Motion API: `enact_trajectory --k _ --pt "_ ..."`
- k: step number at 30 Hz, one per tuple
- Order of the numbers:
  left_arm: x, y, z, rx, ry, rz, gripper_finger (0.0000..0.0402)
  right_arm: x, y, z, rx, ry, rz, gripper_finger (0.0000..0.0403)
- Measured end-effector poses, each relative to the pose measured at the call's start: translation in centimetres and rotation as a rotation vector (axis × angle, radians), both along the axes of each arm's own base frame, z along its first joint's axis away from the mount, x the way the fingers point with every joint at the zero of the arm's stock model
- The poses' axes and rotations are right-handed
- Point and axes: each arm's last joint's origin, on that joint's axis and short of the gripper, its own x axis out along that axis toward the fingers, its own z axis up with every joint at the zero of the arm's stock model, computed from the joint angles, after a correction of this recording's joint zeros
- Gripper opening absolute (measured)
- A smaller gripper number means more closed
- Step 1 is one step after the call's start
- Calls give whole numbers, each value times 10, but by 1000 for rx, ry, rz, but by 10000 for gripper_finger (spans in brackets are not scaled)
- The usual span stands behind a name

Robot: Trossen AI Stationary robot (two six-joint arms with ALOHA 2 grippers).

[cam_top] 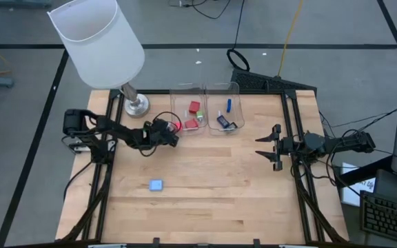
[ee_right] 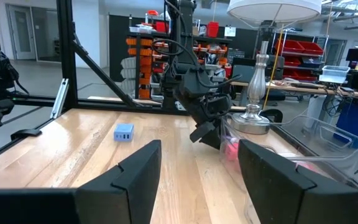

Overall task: Pick & Place Office items
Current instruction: Put the violet charger adapter into the left transparent bin

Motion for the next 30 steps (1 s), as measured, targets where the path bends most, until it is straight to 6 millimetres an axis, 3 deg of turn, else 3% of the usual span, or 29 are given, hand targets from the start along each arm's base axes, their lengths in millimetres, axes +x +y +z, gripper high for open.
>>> enact_trajectory --k 5,15,21,30 --pt "0 0 0 -11 -2 -8 264 0 0 0 0 0 0 204" --pt "0 -2 -2 -91 1 -62 135 0 0 0 0 0 0 207" --pt "-2 -3 3 -102 5 -76 133 0 0 0 0 0 0 207" --pt "-24 -7 45 -66 -4 -76 134 0 0 0 0 0 0 205"
